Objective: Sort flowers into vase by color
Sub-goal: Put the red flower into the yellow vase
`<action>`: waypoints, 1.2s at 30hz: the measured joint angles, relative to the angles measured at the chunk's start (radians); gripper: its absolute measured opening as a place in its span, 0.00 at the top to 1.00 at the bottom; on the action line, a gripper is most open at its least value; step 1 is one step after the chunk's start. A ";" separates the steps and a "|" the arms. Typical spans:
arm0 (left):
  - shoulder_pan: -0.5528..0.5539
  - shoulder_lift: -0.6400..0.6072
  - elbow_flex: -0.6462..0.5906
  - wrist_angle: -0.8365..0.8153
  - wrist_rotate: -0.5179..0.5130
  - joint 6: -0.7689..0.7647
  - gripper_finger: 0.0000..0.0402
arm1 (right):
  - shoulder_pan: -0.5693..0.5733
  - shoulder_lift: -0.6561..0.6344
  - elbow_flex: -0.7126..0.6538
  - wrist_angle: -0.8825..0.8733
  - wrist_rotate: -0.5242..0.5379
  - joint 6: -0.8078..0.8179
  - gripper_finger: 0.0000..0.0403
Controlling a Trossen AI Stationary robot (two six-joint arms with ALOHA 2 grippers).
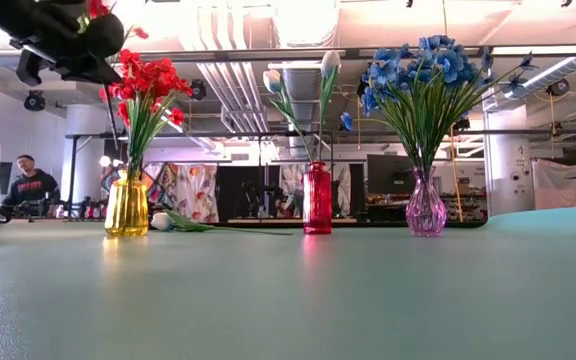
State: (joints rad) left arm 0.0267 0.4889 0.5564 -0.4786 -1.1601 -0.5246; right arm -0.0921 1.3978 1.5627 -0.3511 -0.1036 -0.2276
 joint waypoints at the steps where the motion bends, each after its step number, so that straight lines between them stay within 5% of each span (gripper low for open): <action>1: 0.006 0.000 0.000 0.001 0.000 0.007 1.00 | 0.000 0.000 0.000 0.000 0.000 0.000 0.46; 15: 0.094 0.034 -0.013 0.124 0.029 0.101 1.00 | 0.000 -0.001 0.000 -0.007 0.000 -0.008 0.46; 26: 0.227 0.043 -0.013 0.204 0.274 0.312 1.00 | 0.000 -0.001 0.000 -0.016 0.000 0.005 0.47; 36: 0.313 0.043 -0.013 0.209 0.354 0.321 1.00 | 0.000 -0.001 0.000 -0.016 0.000 0.007 0.47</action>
State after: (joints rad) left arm 0.3397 0.5316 0.5434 -0.2695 -0.8064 -0.2037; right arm -0.0921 1.3972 1.5631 -0.3672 -0.1032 -0.2203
